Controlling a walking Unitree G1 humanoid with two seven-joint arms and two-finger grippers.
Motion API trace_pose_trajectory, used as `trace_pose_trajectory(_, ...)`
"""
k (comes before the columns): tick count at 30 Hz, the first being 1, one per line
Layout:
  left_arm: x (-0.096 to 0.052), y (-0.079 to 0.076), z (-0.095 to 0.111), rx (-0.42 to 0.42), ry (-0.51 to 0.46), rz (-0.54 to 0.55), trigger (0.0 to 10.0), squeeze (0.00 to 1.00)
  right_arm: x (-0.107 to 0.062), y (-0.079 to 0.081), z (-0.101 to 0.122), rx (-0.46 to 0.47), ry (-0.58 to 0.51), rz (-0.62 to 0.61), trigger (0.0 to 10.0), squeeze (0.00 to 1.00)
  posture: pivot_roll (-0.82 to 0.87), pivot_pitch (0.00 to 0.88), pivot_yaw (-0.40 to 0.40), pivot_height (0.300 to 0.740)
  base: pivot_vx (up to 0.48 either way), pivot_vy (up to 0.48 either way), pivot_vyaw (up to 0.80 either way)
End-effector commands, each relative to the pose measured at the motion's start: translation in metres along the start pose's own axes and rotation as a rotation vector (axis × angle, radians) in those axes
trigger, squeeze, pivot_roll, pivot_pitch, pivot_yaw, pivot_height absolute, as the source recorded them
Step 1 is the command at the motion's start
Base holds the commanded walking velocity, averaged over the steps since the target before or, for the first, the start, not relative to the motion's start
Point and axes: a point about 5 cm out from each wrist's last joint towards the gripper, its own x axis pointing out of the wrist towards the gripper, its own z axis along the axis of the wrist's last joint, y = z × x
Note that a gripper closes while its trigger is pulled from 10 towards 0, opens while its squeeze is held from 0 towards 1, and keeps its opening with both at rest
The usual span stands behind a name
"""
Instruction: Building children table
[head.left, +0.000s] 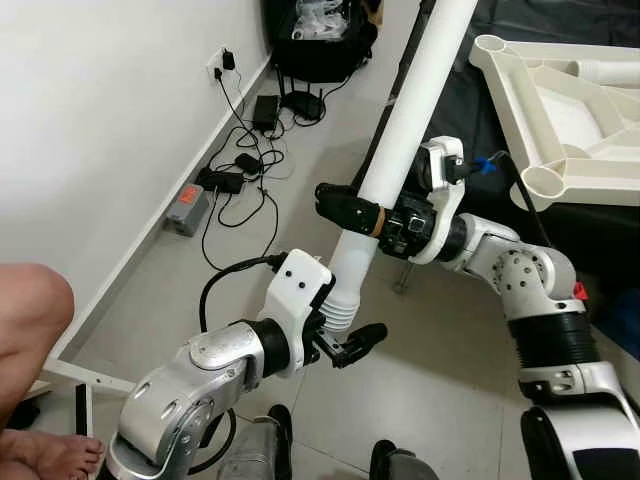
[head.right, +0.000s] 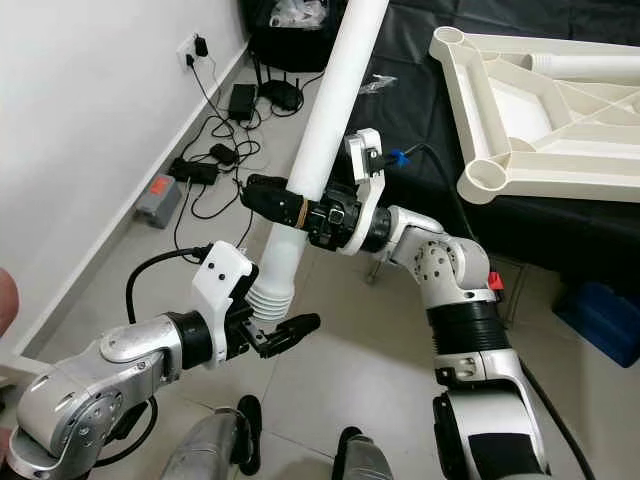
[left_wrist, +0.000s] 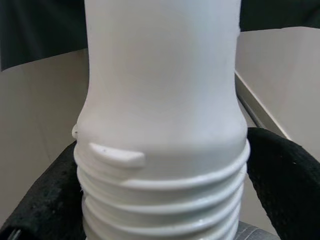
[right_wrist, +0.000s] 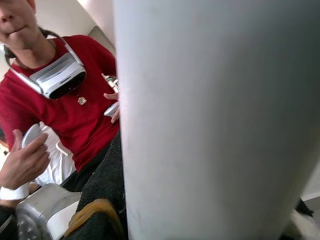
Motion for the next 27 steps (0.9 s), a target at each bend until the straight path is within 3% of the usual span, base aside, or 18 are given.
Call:
trace_pose_trajectory(1, 0.002, -0.018, -0.008, -0.017, 0.03, -0.109, 10.0, 0.0, -0.005, -0.004, 0.02, -0.113, -0.072, -0.093, 0.0, 0.0, 0.16, 0.257, -0.006, 0.74, 0.0, 0.0, 0.0)
trace_pose_trajectory(8, 0.001, -0.014, -0.012, -0.007, 0.043, -0.057, 10.0, 0.0, -0.014, -0.01, 0.026, -0.183, -0.062, -0.177, 0.0, 0.0, 0.17, 0.247, -0.006, 0.74, 0.0, 0.0, 0.0)
trace_pose_trajectory(10, -0.001, -0.01, -0.013, 0.006, 0.045, -0.032, 10.0, 0.0, -0.022, 0.004, 0.024, -0.15, -0.015, -0.054, 0.0, 0.0, 0.16, 0.244, -0.009, 0.74, 0.0, 0.0, 0.0)
trace_pose_trajectory(14, -0.001, -0.004, -0.012, 0.009, 0.04, 0.004, 10.0, 0.0, -0.027, 0.017, 0.023, -0.124, 0.003, 0.057, 0.0, 0.0, 0.16, 0.241, -0.01, 0.74, 0.0, 0.0, 0.0)
trace_pose_trajectory(17, 0.0, -0.002, -0.01, 0.013, 0.027, 0.027, 10.0, 0.0, -0.028, 0.008, 0.025, -0.155, -0.01, -0.038, 0.0, 0.0, 0.16, 0.242, -0.008, 0.74, 0.0, 0.0, 0.0)
trace_pose_trajectory(18, 0.001, 0.0, -0.01, 0.03, 0.021, 0.062, 10.0, 0.0, -0.029, -0.009, 0.031, -0.217, -0.028, -0.206, 0.0, 0.0, 0.16, 0.239, -0.011, 0.74, 0.0, 0.0, 0.0)
trace_pose_trajectory(19, 0.001, 0.0, -0.01, 0.03, 0.021, 0.062, 10.0, 0.0, -0.029, -0.009, 0.031, -0.217, -0.028, -0.206, 0.0, 0.0, 0.16, 0.239, -0.011, 0.74, 0.0, 0.0, 0.0)
trace_pose_trajectory(21, 0.002, -0.001, -0.01, 0.048, 0.008, 0.092, 10.0, 0.0, -0.031, -0.024, 0.041, -0.307, -0.076, -0.387, 0.0, 0.0, 0.17, 0.241, -0.008, 0.74, 0.0, 0.0, 0.0)
trace_pose_trajectory(22, 0.002, -0.001, -0.011, 0.049, -0.005, 0.111, 10.0, 0.0, -0.032, -0.027, 0.046, -0.349, -0.1, -0.457, 0.0, 0.0, 0.17, 0.241, -0.013, 0.74, 0.0, 0.0, 0.0)
trace_pose_trajectory(23, 0.002, -0.002, -0.012, 0.049, -0.012, 0.128, 10.0, 0.0, -0.033, -0.029, 0.052, -0.376, -0.128, -0.529, 0.6, 0.0, 0.17, 0.241, -0.013, 0.74, 0.0, 0.0, 0.0)
trace_pose_trajectory(26, 0.002, -0.002, -0.012, 0.058, -0.02, 0.139, 10.0, 0.0, -0.034, -0.031, 0.056, -0.376, -0.15, -0.583, 0.6, 0.0, 0.17, 0.241, -0.011, 0.74, 0.0, 0.0, 0.0)
trace_pose_trajectory(27, 0.002, -0.001, -0.011, 0.062, -0.034, 0.162, 10.0, 0.0, -0.035, -0.03, 0.062, -0.414, -0.172, -0.645, 0.0, 0.0, 0.16, 0.242, -0.01, 0.74, 0.0, 0.0, 0.0)
